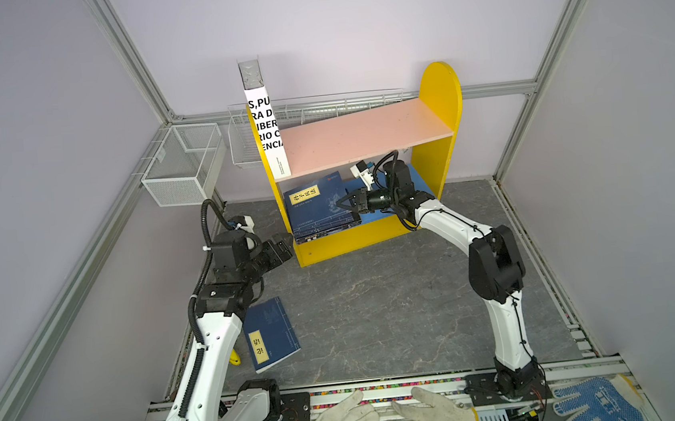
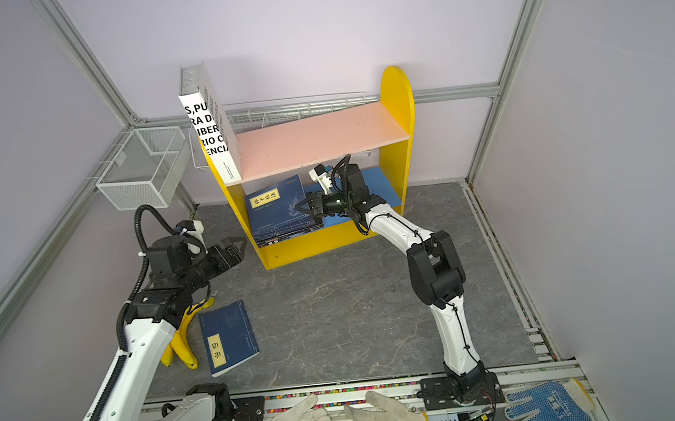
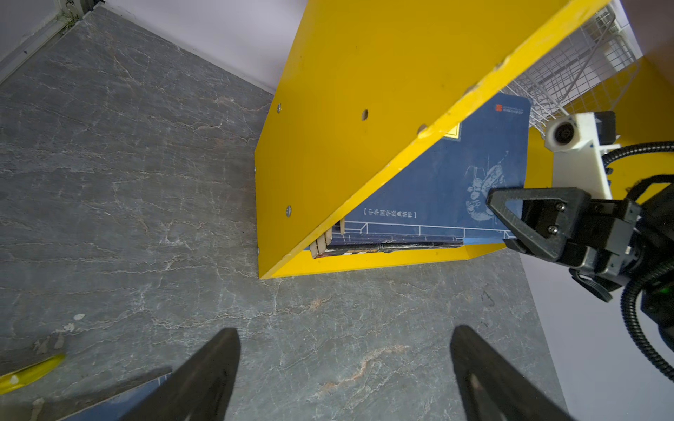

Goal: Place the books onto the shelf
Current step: 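Push the book against the shelved books with the right gripper while left braces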

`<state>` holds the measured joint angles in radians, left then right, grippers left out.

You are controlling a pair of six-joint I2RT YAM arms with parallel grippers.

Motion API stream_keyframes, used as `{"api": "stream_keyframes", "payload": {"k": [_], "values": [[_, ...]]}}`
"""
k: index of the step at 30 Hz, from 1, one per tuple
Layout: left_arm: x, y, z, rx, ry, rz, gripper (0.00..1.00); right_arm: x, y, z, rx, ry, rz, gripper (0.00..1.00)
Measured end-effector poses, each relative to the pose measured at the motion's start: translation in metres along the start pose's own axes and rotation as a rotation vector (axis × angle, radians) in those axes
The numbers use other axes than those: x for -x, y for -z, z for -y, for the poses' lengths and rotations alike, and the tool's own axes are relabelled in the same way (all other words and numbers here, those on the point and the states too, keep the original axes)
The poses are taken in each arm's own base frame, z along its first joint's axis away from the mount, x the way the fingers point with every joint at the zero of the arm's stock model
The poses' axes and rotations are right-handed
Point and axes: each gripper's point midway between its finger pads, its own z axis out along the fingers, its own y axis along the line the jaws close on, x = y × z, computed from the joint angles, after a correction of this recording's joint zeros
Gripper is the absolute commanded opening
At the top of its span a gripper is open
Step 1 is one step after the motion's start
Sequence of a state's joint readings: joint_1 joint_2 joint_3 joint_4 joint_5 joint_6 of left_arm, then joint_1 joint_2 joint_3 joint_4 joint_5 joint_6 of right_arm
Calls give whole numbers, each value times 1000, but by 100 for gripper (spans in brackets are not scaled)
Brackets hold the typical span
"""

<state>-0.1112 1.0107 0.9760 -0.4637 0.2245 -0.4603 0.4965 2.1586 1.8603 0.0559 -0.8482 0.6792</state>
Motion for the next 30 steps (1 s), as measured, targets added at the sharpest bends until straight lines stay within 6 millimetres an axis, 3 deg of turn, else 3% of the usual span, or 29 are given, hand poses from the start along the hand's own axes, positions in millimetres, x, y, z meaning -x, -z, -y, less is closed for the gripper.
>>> {"api": "stream_keyframes", "payload": {"k": [11,21,30], "values": [[3,-30,-10,26,9,-7,91,-15,-8,20,-13,-63,-44,12],[17,-63,-11,-1,36,41,91,-12,-8,19,-10,-98,-33,12],[24,-66,-8,-17,40,69,92,-9,-8,18,-5,-127,-21,12]]}}
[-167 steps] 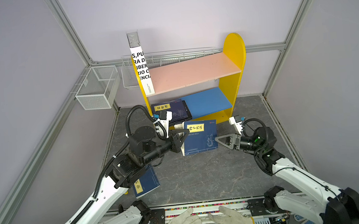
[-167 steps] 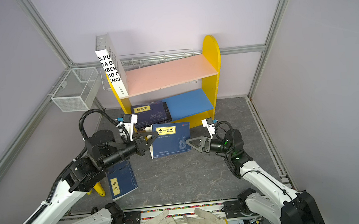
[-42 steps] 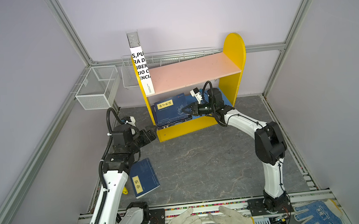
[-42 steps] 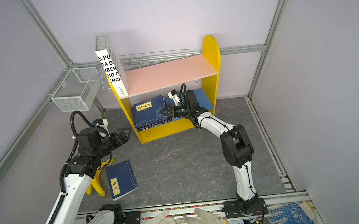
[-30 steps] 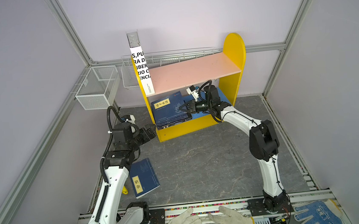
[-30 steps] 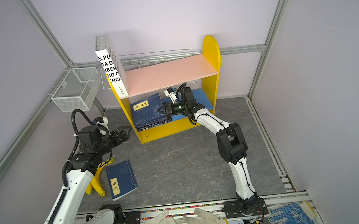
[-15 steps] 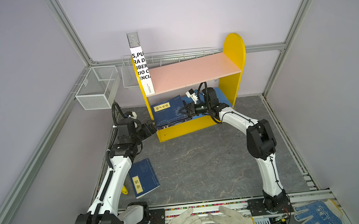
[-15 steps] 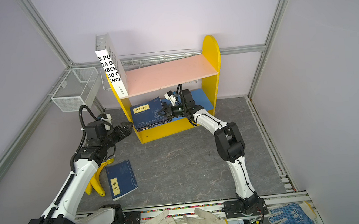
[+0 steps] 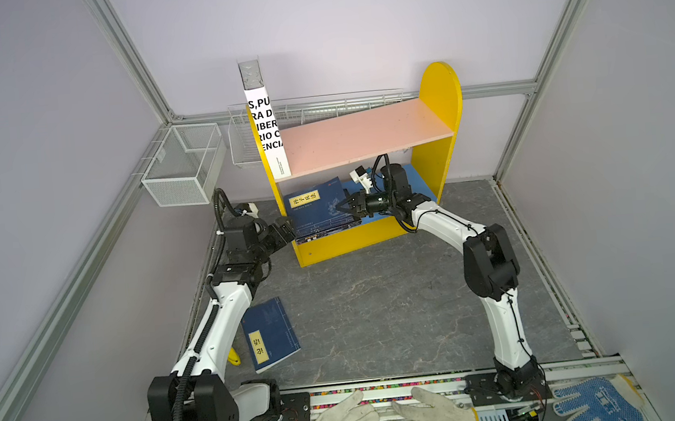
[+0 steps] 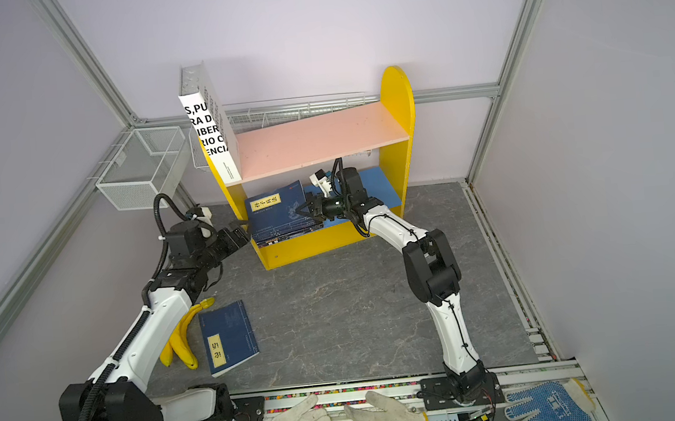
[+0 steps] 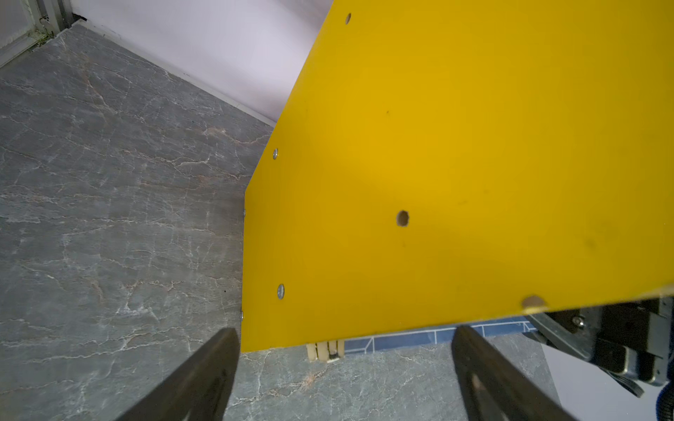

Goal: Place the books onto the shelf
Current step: 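Push the book against the shelved books with the right gripper while left braces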

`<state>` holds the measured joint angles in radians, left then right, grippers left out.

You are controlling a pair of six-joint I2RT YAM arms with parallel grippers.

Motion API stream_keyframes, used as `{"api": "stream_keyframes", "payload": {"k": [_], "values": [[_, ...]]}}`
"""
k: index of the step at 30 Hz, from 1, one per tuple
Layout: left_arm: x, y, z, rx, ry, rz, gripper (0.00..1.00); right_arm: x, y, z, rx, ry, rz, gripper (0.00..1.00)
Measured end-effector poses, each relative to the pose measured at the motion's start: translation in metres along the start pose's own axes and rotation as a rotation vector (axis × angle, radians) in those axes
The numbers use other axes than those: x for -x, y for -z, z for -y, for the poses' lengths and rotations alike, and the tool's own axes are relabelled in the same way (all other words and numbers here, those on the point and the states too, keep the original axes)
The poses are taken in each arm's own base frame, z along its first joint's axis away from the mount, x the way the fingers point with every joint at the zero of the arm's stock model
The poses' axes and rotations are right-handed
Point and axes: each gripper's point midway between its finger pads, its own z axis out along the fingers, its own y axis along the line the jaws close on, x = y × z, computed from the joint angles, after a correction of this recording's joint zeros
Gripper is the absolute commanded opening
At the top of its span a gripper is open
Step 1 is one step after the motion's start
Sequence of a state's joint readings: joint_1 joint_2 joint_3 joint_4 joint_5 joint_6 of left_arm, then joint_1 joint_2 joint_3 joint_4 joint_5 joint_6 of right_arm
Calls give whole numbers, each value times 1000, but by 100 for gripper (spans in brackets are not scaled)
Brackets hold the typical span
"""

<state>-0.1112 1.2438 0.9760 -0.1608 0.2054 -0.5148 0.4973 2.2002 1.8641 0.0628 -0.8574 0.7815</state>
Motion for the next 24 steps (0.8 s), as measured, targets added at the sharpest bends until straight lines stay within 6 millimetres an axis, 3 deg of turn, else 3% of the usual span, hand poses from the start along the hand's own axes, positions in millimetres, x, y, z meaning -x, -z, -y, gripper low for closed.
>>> {"api": "stream_keyframes", "payload": {"k": [7,16,24], "values": [[1,-7,-5,21,3,10,91,0,-2,2,-9,-8,-5,12],[-22,-39,-12,123,-38,-24,91,0,-2,5,-33,-4,-16,12],[-20,-52,-21,170,-15,12,88,1,-3,7,-49,-1,-17,11]]}}
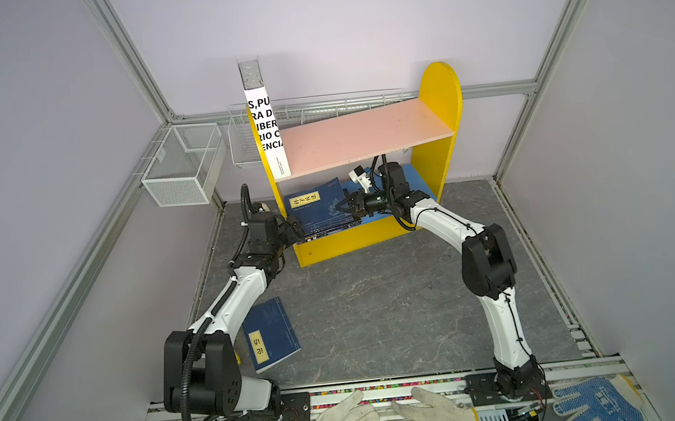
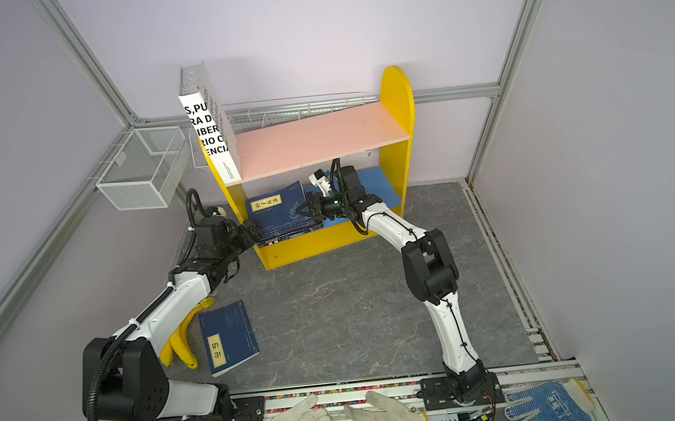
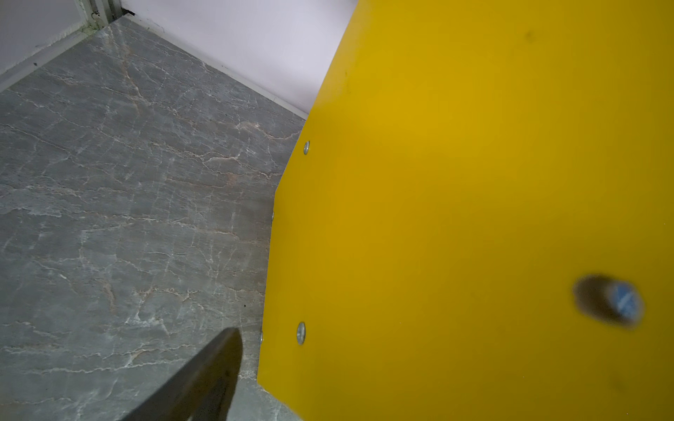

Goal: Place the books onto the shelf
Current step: 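Push the book against the shelved books with the right gripper while left braces, then open the right gripper and withdraw it from the shelf while left draws back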

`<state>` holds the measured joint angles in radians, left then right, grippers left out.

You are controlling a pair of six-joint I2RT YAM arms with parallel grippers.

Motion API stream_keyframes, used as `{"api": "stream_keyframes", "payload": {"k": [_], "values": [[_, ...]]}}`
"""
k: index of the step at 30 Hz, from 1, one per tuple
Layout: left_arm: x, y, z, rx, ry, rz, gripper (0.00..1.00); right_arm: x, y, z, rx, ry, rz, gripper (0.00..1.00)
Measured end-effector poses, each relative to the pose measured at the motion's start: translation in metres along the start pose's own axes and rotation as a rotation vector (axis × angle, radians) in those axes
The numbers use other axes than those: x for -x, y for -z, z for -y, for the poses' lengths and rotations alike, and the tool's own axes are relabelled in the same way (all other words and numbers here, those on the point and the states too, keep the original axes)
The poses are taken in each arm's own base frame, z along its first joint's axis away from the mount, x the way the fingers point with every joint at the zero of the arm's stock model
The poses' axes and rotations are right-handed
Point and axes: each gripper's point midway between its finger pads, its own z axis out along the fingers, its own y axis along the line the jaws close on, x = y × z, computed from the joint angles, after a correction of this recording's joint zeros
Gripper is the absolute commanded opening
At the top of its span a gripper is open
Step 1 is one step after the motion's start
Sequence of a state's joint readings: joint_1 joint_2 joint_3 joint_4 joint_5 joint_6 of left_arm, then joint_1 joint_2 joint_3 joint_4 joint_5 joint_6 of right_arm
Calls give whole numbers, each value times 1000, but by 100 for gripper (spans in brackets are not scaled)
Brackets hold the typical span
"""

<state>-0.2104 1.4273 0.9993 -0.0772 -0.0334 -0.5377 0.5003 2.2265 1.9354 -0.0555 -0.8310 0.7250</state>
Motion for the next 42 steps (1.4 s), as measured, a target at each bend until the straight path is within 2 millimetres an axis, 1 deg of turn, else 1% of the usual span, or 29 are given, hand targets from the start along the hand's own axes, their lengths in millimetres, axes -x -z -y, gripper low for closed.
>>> {"api": "stream_keyframes", "payload": {"k": [2,6,10,14,16,19,21,22,24,27,28,30,32,35,37,40,42], "values": [[0,0,0,6,6,3,88,0,0,0,-2,0,1,13],[-2,0,-2,16,22,9,88,1,-1,5,-28,-3,13,30],[-4,-1,-3,15,32,13,88,4,1,12,-59,3,31,42],[-4,0,-3,16,32,12,88,16,11,21,-107,21,79,46],[-4,0,-3,16,32,12,88,22,22,28,-158,24,111,46],[-5,0,-3,15,32,10,88,26,35,42,-228,10,135,43],[-5,0,-2,12,32,8,88,28,40,48,-250,10,144,35],[-5,0,-2,11,32,7,88,28,40,49,-255,14,145,34],[-5,0,-1,10,32,3,88,27,39,49,-259,21,142,35],[-4,5,1,-3,28,-5,89,24,34,46,-255,30,133,41],[-2,9,4,-19,23,-5,96,23,34,44,-254,34,134,42],[4,21,14,-72,8,11,100,20,34,42,-256,37,131,43],[13,41,27,-141,-8,42,100,16,37,38,-253,41,134,46],[28,79,49,-260,-36,109,99,11,46,28,-243,44,149,53],[34,105,59,-322,-49,146,100,6,53,20,-234,54,163,57],[32,136,62,-366,-58,159,100,2,67,0,-216,83,200,62],[22,150,56,-360,-48,147,100,-4,76,-14,-204,102,225,65]]}}
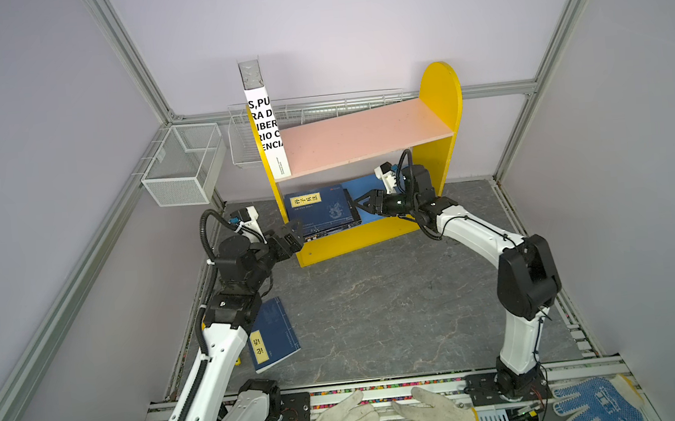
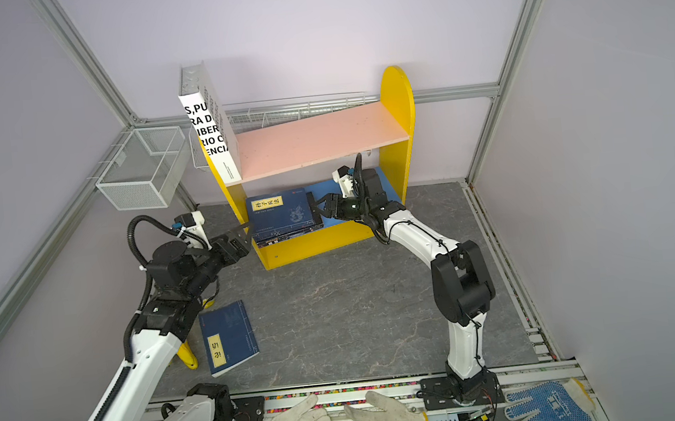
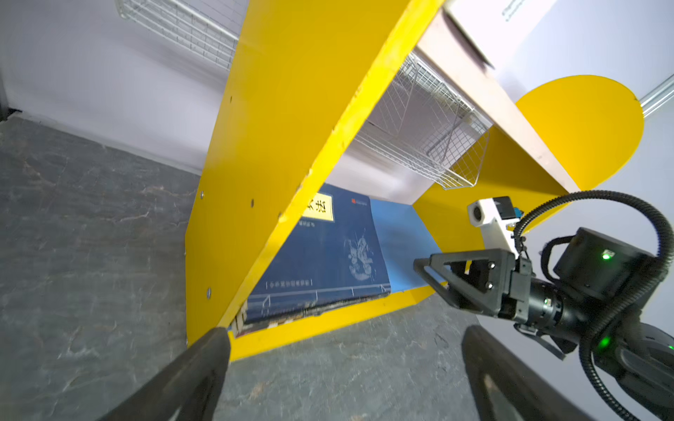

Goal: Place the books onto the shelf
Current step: 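Open the right gripper and withdraw it from the shelf while left draws back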

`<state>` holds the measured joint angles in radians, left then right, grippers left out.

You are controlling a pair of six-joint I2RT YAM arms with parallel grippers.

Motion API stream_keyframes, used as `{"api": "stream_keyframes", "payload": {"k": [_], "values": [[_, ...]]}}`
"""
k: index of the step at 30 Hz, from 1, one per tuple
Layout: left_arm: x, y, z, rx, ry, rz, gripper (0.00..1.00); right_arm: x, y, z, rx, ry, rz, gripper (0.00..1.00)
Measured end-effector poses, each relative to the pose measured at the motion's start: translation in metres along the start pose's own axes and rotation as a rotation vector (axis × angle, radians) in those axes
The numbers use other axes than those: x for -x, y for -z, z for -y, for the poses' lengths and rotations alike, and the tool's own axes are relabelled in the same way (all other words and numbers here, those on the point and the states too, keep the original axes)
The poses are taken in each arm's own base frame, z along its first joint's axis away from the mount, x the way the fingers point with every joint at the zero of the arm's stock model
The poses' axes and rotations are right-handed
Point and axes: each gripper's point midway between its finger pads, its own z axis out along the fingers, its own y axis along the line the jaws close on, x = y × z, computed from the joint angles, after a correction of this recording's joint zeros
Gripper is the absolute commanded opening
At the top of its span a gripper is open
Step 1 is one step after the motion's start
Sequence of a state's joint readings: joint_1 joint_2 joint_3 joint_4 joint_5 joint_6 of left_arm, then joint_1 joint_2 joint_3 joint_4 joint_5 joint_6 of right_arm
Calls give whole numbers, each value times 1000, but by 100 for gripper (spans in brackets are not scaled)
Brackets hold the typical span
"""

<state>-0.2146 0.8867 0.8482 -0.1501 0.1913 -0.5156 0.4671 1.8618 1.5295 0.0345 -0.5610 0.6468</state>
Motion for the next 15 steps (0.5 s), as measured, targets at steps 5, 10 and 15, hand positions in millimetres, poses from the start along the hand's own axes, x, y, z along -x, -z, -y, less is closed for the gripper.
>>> {"api": "stream_keyframes", "payload": {"k": [5,10,15], "values": [[-61,41,-46,153,105,-64,100,-37,11,-24,-8,28,-3,73],[-116,76,-109,442,203,-143,100,-128,-3,-28,-76,30,-125,85],[-157,93,-157,658,273,-192,100,-208,-20,-34,-115,32,-249,89]]}}
